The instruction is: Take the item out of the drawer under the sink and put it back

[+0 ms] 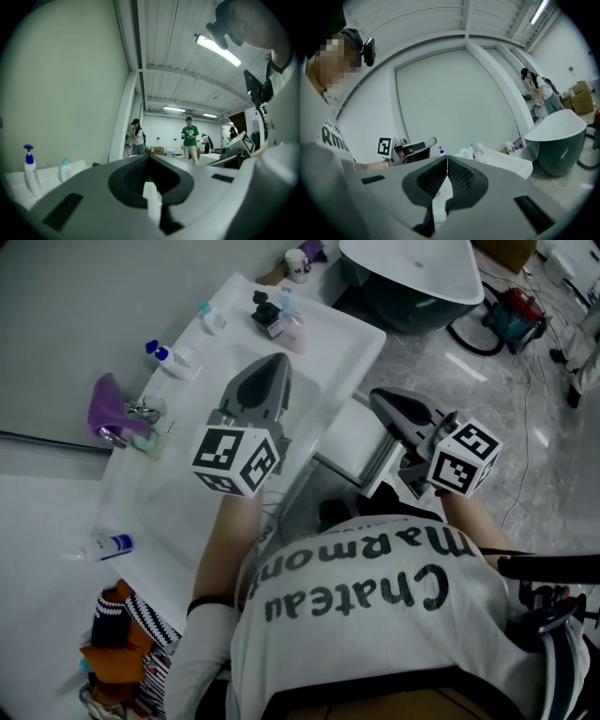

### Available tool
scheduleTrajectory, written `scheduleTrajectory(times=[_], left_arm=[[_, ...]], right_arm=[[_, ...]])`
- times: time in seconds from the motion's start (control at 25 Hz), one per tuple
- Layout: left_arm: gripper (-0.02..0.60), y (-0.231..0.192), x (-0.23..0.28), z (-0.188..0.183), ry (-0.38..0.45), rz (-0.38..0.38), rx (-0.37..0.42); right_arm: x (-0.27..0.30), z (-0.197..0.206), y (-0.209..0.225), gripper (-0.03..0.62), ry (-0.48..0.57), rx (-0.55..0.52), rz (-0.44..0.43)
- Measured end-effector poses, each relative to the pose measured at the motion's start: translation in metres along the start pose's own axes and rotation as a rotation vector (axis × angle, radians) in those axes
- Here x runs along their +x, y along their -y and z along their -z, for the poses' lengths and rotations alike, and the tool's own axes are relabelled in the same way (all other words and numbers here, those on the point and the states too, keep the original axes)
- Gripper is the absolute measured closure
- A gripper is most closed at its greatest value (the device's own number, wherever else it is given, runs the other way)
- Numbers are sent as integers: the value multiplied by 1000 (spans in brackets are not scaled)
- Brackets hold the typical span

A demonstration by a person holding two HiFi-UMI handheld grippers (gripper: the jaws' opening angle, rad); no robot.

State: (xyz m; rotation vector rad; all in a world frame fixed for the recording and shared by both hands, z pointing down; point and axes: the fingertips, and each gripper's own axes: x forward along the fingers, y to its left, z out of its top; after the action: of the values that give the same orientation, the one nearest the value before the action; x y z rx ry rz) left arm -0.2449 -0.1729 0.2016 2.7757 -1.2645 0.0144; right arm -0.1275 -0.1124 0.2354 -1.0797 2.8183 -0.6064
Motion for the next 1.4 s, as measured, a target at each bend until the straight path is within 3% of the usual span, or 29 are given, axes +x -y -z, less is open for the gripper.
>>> scheduleTrajectory(times=[0.16, 0.24, 0.44, 0.64, 1.08, 1.4], left_arm=[[572, 45, -37, 18, 4, 32, -54], [572, 65, -58, 36, -5, 9, -88], [572, 92, -98, 78, -40, -212, -174], [572, 122, -122, 95, -2, -420, -238], [572, 190, -161, 103, -4, -623, -200], [572, 198, -174, 109, 12, -672, -202]], right_arm=[[5, 0, -5, 582, -18, -10, -82], [4, 5, -9, 583, -33, -38, -131], [-4, 11, -6, 583, -109, -66, -276], [-25, 18, 13, 583, -165, -54, -344], [-54, 40, 18, 583, -205, -25, -440], [-53, 47, 15, 583, -224, -29, -469]])
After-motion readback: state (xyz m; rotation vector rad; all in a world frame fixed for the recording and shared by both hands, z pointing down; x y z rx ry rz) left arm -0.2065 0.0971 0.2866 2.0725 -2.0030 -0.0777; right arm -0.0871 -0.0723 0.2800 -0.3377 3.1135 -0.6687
